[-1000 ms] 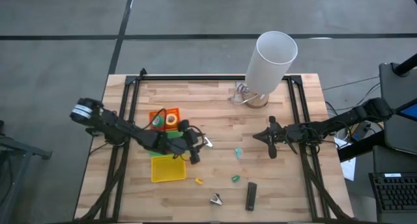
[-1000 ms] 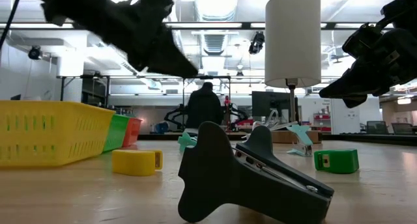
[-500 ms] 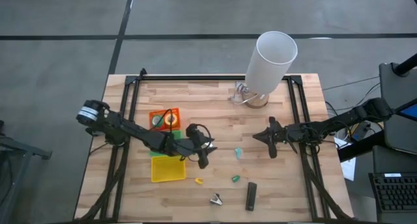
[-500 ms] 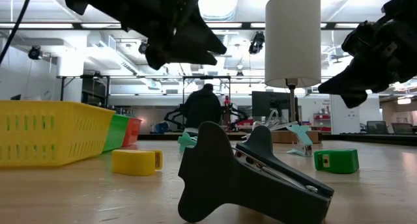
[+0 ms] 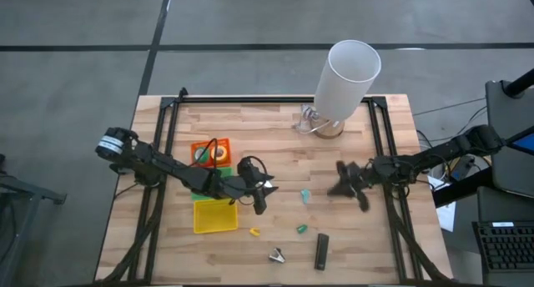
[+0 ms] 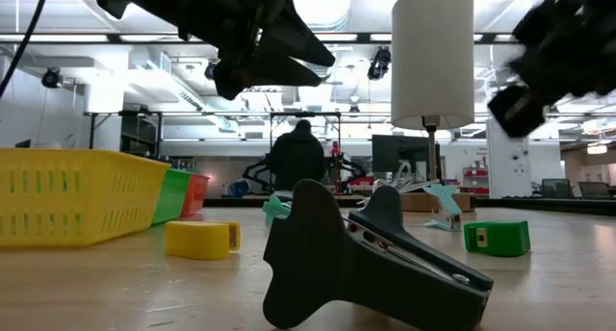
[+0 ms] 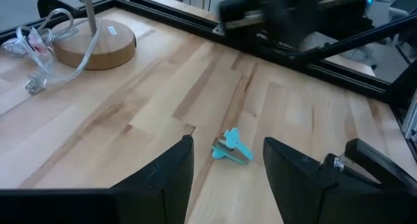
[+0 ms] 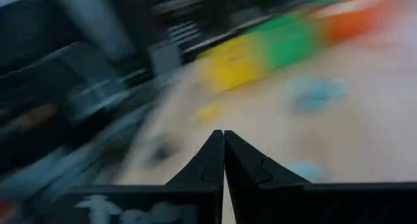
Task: Pick and place Stapler, Stapler remover, tape
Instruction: Put the black stapler into the green basket
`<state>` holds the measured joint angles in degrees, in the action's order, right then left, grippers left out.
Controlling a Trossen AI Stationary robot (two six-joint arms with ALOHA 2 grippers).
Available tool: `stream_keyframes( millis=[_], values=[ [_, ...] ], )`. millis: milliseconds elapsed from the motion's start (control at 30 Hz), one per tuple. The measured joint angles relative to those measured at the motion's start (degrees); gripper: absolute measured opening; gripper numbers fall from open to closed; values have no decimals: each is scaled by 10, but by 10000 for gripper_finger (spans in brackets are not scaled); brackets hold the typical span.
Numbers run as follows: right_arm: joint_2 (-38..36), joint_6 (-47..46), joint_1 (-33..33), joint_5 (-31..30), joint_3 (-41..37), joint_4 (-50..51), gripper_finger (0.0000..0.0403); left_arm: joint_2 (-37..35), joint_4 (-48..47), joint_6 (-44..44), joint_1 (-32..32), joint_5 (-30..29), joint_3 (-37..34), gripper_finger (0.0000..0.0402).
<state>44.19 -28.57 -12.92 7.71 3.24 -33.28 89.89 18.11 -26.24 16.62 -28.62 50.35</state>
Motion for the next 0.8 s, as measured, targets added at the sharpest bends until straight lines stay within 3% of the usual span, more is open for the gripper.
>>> stream_keyframes(
  millis=[100, 300, 800],
  values=[
    [7, 29, -33, 56, 43, 1, 9, 0, 2, -5, 1, 0, 0, 186],
    [56, 145, -93, 48, 149, 165, 28, 0, 4, -20, 3, 7, 0, 186],
    [306, 274, -177, 43, 285, 196, 225, 0, 13, -28, 16, 46, 0, 186]
  ],
)
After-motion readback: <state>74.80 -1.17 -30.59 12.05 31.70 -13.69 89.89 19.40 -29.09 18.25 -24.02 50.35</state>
